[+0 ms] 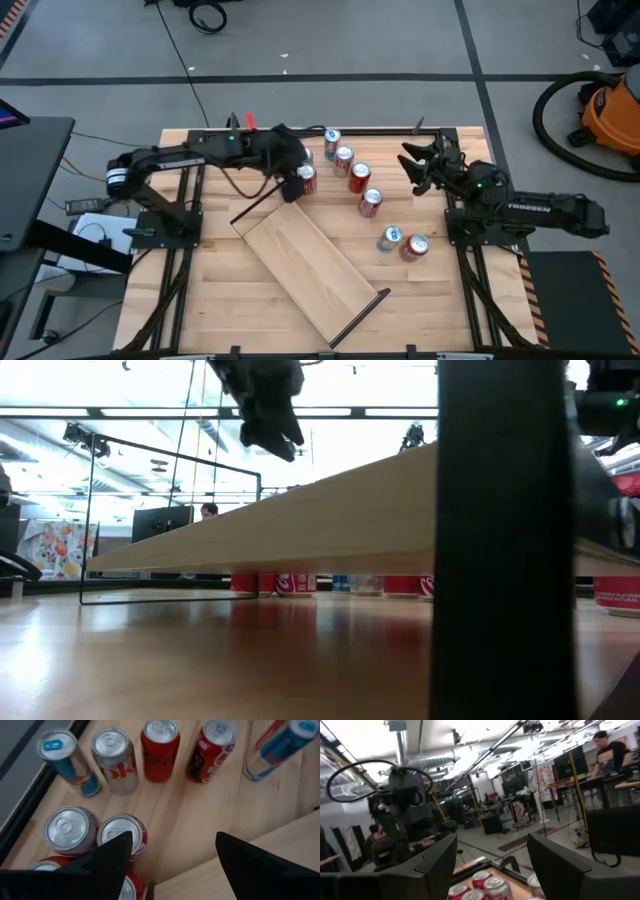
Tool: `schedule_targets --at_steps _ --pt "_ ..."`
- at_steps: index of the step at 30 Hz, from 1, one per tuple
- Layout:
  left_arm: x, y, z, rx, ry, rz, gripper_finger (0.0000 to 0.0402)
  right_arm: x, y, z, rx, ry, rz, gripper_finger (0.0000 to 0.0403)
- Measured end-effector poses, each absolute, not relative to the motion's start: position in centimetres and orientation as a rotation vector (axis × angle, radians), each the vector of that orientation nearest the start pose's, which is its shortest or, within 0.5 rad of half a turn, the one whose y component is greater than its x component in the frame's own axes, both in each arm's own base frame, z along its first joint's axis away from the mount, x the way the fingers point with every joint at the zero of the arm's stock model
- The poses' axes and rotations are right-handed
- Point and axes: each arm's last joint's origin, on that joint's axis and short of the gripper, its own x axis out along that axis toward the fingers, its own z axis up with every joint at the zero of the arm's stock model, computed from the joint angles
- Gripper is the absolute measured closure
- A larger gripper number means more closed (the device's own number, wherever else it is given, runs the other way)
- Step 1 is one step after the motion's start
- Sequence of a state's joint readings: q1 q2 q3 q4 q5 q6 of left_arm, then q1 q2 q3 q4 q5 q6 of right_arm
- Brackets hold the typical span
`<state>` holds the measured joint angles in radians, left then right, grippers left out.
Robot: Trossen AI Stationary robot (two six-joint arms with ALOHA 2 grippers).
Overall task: Place canned beverage on shelf
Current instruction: Put the top orange soda can on the shelf
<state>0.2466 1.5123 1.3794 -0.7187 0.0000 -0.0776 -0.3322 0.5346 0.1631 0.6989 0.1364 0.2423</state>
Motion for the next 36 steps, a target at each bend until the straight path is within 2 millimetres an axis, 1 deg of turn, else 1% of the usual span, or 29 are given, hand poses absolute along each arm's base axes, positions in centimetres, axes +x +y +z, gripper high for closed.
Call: schedule_targets --at_steps 3,7,10,13,17,19,21,24,33,36 --pt "31.8 8.0 32.0 -0.157 0.868 0.249 0.0104 13.0 -4.5 23.7 0.203 -0.317 -0.406 0.0151" --pt "32.8 8.2 32.3 -0.137 0.897 0.238 0.0104 13.7 -4.2 24.8 0.196 -0.143 -0.432 0.0151" --pt "33.7 8.9 32.3 -0.131 0.918 0.241 0.0104 14.4 -3.9 25.3 0.169 -0.041 -0.441 0.0151" --pt "34.4 9.8 31.8 -0.142 0.936 0.259 0.0104 15.1 -3.5 25.7 0.128 0.001 -0.427 0.0151" --pt "34.5 10.9 31.6 -0.139 1.001 0.269 0.0104 15.8 -3.1 25.7 0.077 0.079 -0.449 0.0151" --pt "34.3 11.4 32.1 -0.137 1.022 0.284 0.0104 15.8 -3.0 25.8 0.052 0.114 -0.481 0.0151" --pt "34.1 12.1 33.1 -0.130 1.015 0.303 0.0104 15.9 -2.9 26.0 0.028 0.133 -0.505 0.0151" --pt "33.3 13.2 33.9 -0.114 1.027 0.334 0.0104 15.9 -2.8 26.0 0.008 0.139 -0.520 0.0151" --pt "29.8 17.4 33.7 -0.115 1.170 0.393 0.0104 15.9 -2.8 25.9 -0.005 0.158 -0.521 0.0151" --pt "28.9 18.4 33.7 -0.112 1.203 0.398 0.0104 15.9 -2.8 25.7 -0.008 0.176 -0.520 0.0151"
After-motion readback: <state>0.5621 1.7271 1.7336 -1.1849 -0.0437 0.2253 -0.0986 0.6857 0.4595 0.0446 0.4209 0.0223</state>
